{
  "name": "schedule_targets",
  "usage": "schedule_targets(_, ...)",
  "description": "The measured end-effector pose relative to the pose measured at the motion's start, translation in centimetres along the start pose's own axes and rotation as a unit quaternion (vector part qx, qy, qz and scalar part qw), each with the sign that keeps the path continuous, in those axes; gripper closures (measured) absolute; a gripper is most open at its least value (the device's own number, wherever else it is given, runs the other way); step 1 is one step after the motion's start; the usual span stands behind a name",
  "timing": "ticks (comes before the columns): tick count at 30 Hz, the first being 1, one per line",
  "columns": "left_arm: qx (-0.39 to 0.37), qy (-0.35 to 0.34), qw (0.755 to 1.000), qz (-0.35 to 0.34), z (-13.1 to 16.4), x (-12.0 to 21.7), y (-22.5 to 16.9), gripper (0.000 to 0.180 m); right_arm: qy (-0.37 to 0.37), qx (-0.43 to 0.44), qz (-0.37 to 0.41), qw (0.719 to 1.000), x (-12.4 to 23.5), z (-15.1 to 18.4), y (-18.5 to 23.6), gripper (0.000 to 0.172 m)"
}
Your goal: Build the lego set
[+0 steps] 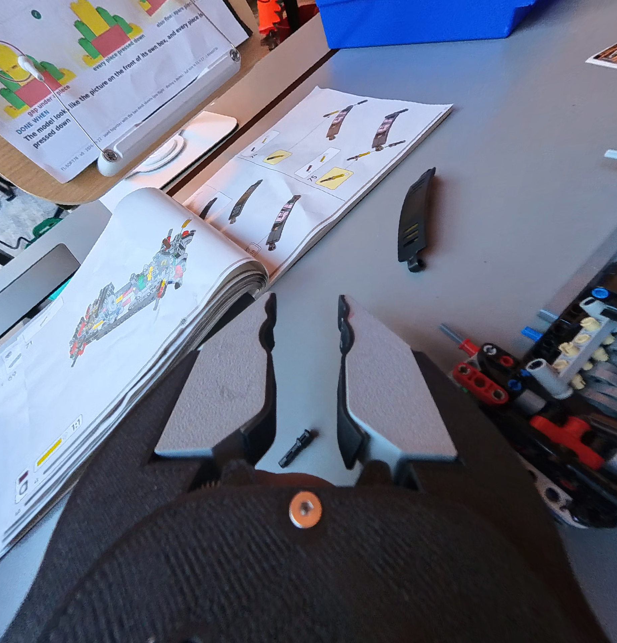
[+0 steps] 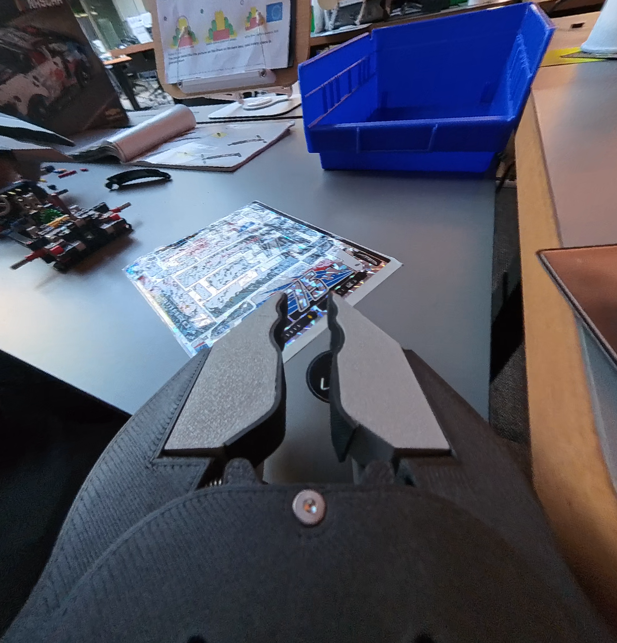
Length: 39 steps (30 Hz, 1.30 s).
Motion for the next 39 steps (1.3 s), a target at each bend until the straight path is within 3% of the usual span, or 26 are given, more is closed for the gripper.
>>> schedule_targets(4,0.000,0.001,1.000,-0.006,0.0,-0.1,0.1,0.147,-0.017,0.020,0.041,0.999,1.0,-0.6,-0.1,0.147)
schedule_targets(12,-0.004,0.004,1.000,-0.015,-0.1,-0.3,0.2,0.147,-0.017,0.014,0.046,0.999,2.2,-0.4,0.0,0.144)
schedule_targets(20,-0.017,-0.004,0.999,-0.030,-0.2,-0.3,0.0,0.148,0.022,0.026,0.021,0.999,1.8,-1.1,1.1,0.106)
schedule_targets(29,-0.029,-0.020,0.999,-0.035,-0.4,0.1,-0.2,0.150,0.135,0.065,-0.046,0.988,-0.2,-0.2,4.6,0.113)
schedule_targets(39,-0.031,-0.032,0.998,-0.032,-0.5,0.4,-0.3,0.151,0.185,0.084,-0.071,0.977,-1.0,0.8,6.0,0.128)
Point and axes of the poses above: each gripper's, where its closed fingertips meet, x back along the fingers, z out of its underside, y = z × x across the jaws, the point moved 8 cm from there along x, back along the fingers, and after that the axes turned 1 degree about -y, right-handed, at the moved point
